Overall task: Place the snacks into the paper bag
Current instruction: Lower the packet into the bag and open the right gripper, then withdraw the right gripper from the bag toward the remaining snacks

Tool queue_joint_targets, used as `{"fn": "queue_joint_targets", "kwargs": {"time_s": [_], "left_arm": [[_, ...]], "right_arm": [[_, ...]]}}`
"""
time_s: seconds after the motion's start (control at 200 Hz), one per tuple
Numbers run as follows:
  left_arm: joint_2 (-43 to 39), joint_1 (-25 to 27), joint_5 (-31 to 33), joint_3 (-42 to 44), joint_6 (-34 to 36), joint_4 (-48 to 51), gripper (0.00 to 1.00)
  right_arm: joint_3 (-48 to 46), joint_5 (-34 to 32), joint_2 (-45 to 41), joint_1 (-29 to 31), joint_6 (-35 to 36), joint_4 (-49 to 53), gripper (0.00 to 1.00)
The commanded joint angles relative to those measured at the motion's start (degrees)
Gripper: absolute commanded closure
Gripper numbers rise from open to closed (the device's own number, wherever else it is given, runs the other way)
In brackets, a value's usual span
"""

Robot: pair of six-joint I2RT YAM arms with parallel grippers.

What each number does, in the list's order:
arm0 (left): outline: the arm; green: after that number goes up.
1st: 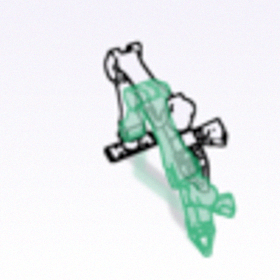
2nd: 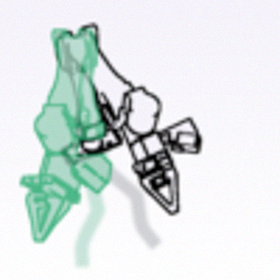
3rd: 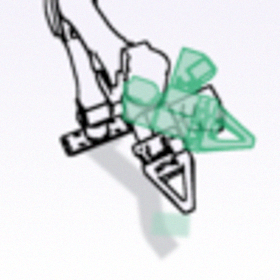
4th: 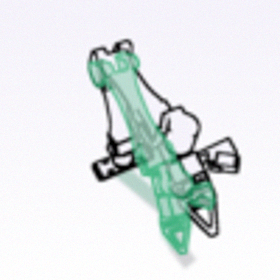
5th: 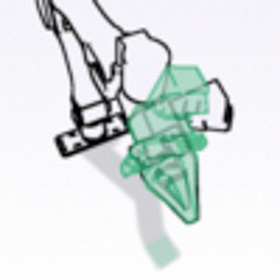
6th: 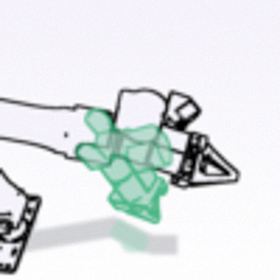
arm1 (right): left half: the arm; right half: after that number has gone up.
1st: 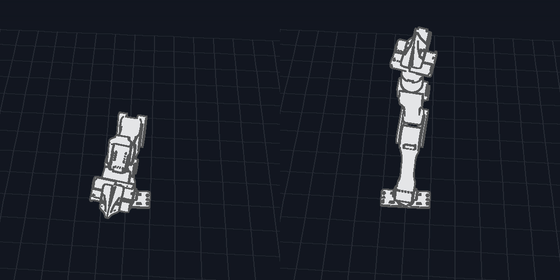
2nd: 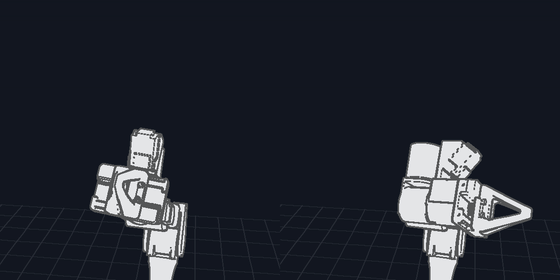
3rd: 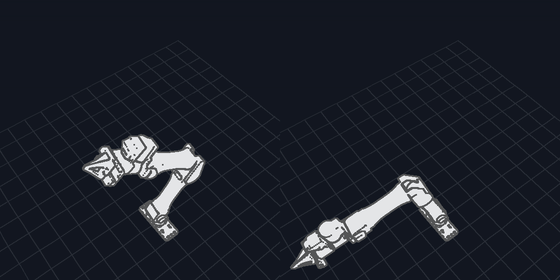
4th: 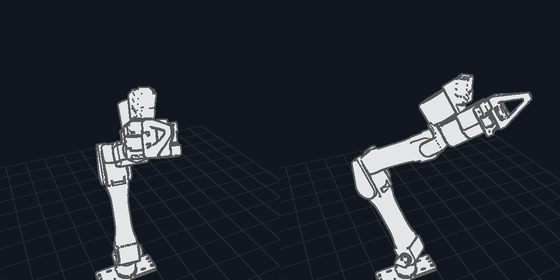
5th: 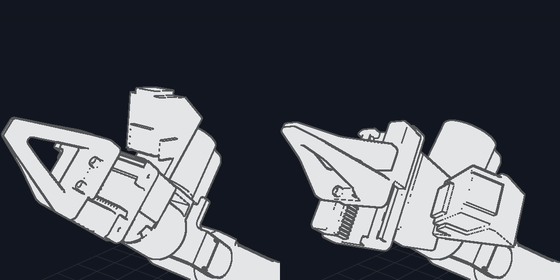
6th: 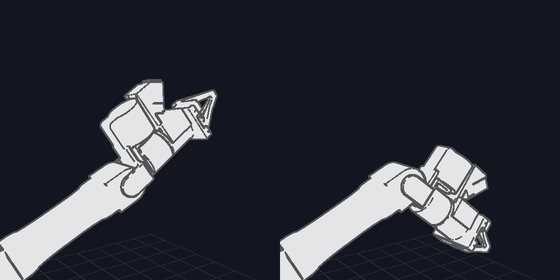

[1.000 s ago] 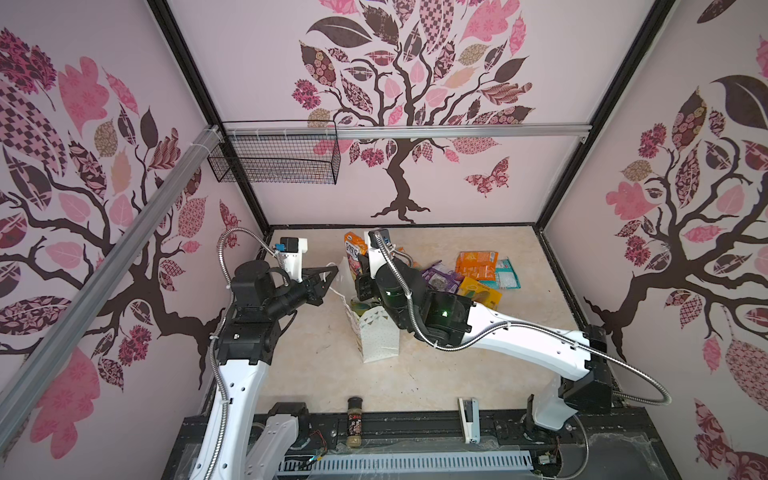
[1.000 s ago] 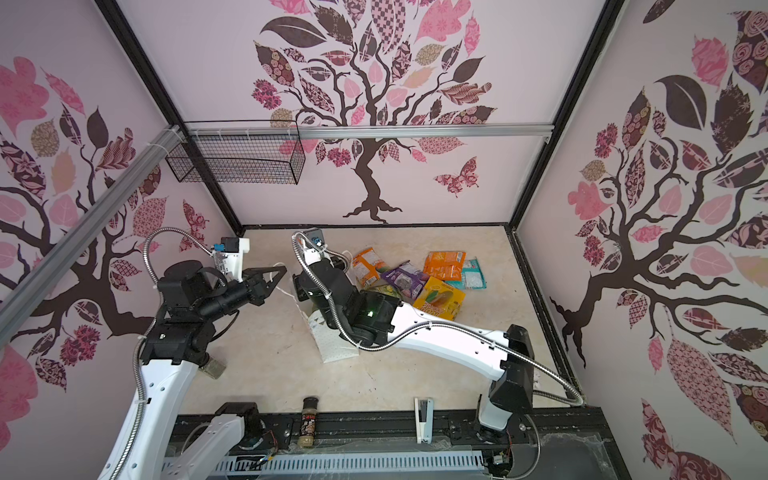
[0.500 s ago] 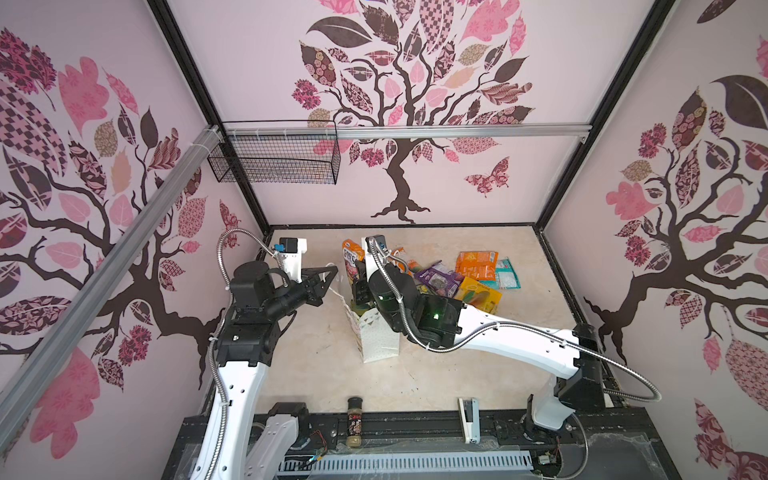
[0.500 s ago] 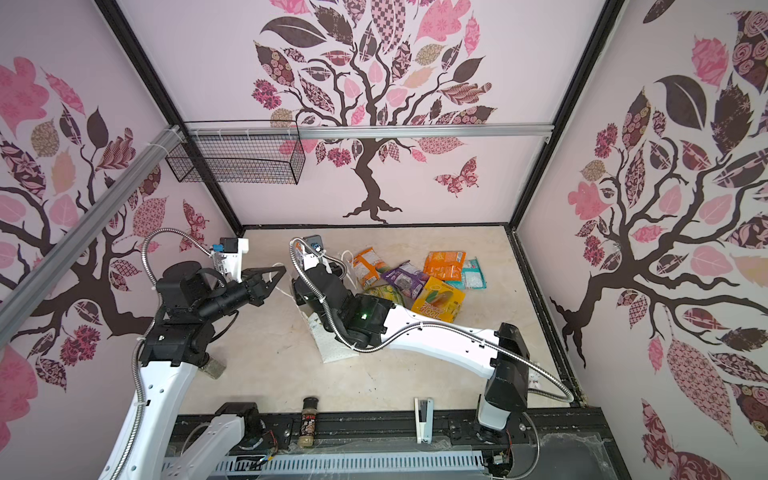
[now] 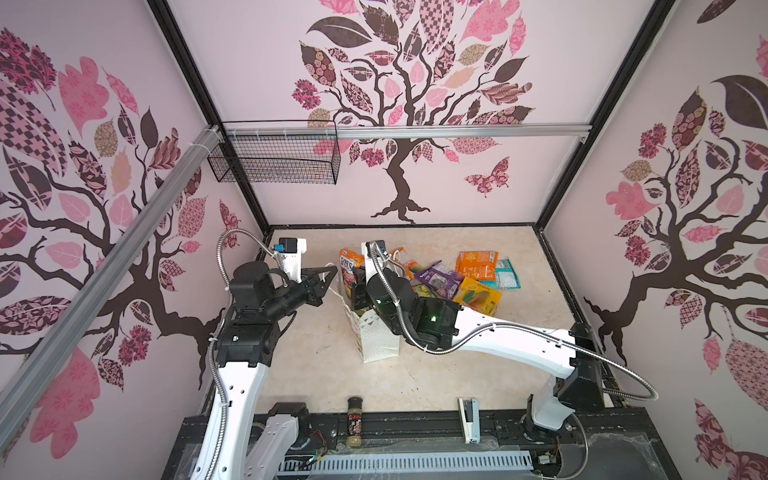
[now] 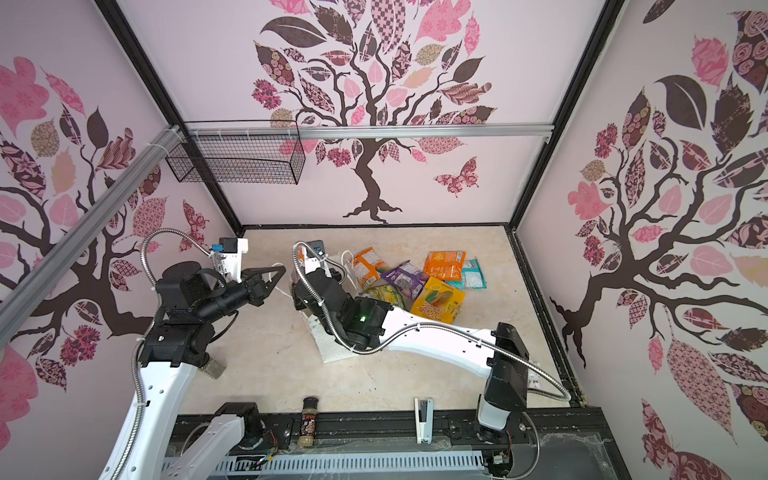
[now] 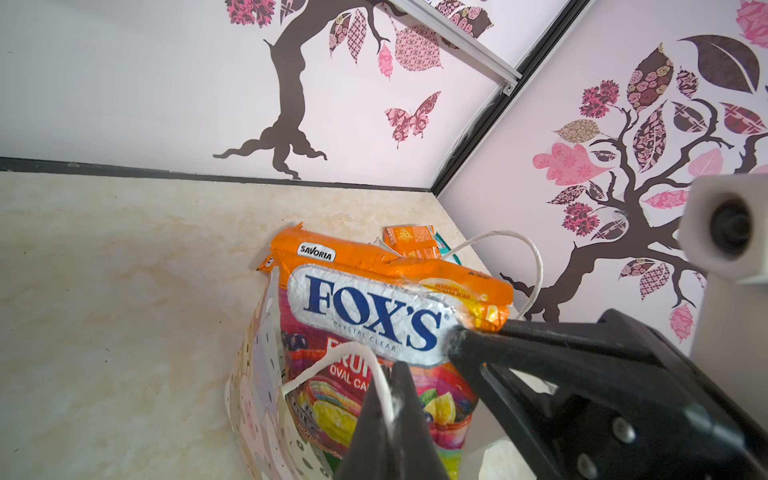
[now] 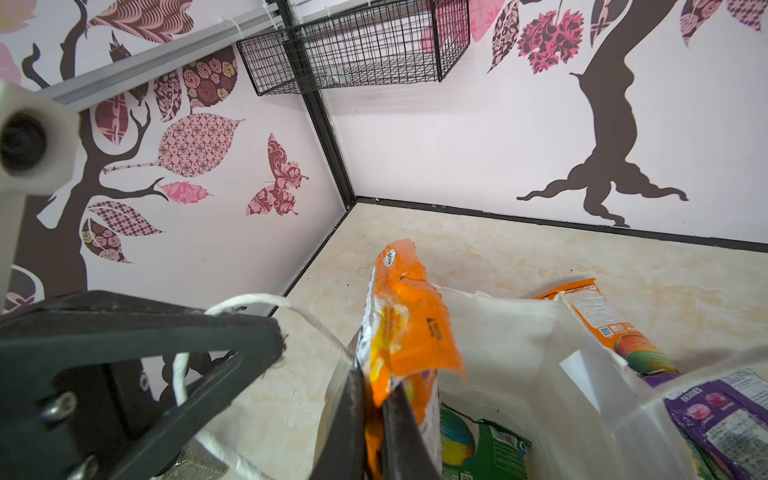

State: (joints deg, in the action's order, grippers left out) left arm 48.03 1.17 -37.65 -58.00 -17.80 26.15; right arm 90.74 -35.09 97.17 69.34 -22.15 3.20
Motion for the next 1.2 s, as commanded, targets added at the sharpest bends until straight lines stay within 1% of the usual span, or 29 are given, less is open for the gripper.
{"fn": "queue_joint_targets", "kwargs": {"time_s": [0.0,0.34,0.43,0.505,0.625,0.75,0.8,0.975,1.1,1.19], "left_arm": [[-0.39,0.15,0.12,1.82,0.22,-2.02,0.95],[-0.27,0.16,-0.05,1.77,0.09,-2.25,0.95],[-0.33,0.18,-0.14,1.83,0.22,-2.06,0.95],[-0.56,0.23,-0.21,1.75,0.22,-1.93,0.95],[-0.65,0.24,0.19,1.74,0.39,-1.67,0.95],[-0.43,0.15,0.14,1.68,0.25,-2.11,0.95],[-0.30,0.24,0.17,1.74,0.14,-2.24,0.95],[-0.40,0.19,0.37,1.77,0.22,-1.92,0.95],[-0.53,0.22,1.35,1.66,0.35,-1.59,0.95],[-0.40,0.10,1.94,1.38,0.70,-0.91,0.95]], "right_arm": [[-0.05,1.15,0.88,0.11,-1.57,-2.62,1.00],[-0.04,2.40,1.76,0.26,-2.24,-2.25,1.00],[0.97,2.66,2.73,0.22,-2.12,-1.48,0.96],[1.79,2.72,3.12,0.22,-1.76,-1.07,0.86],[2.18,2.81,3.20,0.19,-1.06,-1.19,0.84],[3.55,2.68,3.27,0.24,0.21,-0.08,0.79],[3.89,2.44,3.12,0.26,0.59,0.12,0.75],[4.30,2.47,2.44,0.18,1.38,0.41,0.70],[5.33,4.16,1.21,0.35,2.28,1.98,0.66],[3.77,6.68,-1.60,0.49,3.12,2.00,0.64]]}}
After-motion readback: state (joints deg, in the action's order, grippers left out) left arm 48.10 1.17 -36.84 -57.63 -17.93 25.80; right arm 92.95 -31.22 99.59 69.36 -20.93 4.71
